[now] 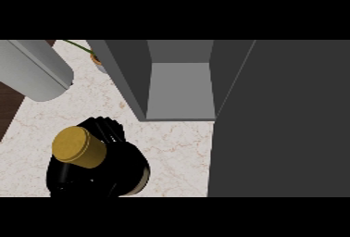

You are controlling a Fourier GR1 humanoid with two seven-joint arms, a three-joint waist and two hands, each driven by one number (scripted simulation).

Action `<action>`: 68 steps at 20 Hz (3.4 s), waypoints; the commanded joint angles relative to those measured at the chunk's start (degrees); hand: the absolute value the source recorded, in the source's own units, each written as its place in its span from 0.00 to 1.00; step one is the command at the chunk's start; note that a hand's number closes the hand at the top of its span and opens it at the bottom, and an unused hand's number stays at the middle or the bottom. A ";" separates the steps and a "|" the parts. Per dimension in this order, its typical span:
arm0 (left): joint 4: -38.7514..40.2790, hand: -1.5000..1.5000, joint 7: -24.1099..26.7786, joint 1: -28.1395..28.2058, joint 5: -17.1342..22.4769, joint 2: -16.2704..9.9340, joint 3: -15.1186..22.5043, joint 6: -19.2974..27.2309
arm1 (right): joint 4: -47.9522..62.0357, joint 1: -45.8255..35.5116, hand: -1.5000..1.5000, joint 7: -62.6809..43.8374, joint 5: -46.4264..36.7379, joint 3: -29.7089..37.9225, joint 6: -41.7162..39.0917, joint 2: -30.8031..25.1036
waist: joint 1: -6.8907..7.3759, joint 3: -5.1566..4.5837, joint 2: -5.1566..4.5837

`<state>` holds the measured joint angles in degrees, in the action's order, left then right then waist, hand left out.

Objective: Pick up the wine, place it into the cabinet and close the cabinet

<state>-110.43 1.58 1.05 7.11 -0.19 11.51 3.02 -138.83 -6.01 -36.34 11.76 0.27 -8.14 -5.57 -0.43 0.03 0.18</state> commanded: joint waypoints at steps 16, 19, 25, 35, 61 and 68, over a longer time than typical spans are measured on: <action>11.95 1.00 -7.09 -25.24 -2.53 0.19 19.06 33.21 | -6.99 4.51 0.00 0.84 3.85 -0.11 -1.28 1.20 | -0.30 -0.01 -0.10; 11.64 1.00 -12.13 -31.00 -2.66 0.19 20.18 38.67 | -5.31 5.69 0.00 1.85 6.28 2.32 -3.33 -0.34 | -0.31 0.02 -0.07; 16.29 1.00 -8.26 -30.45 -3.50 0.19 18.29 37.17 | -6.26 7.57 0.00 4.10 5.33 2.54 -3.70 0.64 | -0.21 0.01 -0.08; 22.33 1.00 -1.33 -32.25 4.44 0.19 20.42 43.47 | -8.93 5.76 0.00 -1.40 4.88 0.42 -2.33 -0.27 | -0.51 -0.02 -0.08; 43.42 1.00 19.19 -33.89 11.51 -0.07 12.28 36.71 | -7.97 2.63 0.00 -2.43 4.12 1.13 -0.85 -0.68 | -0.03 -0.02 -0.06; 52.17 1.00 21.03 -38.38 13.55 -0.06 7.13 31.51 | -1.60 -2.65 0.00 -1.06 8.21 5.95 -1.69 -2.48 | -0.06 -0.03 -0.22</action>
<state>-61.32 24.29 -33.85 20.81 -0.25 21.42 36.95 -138.26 -6.34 -35.59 13.29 3.20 -10.09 -6.85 -0.70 0.00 0.01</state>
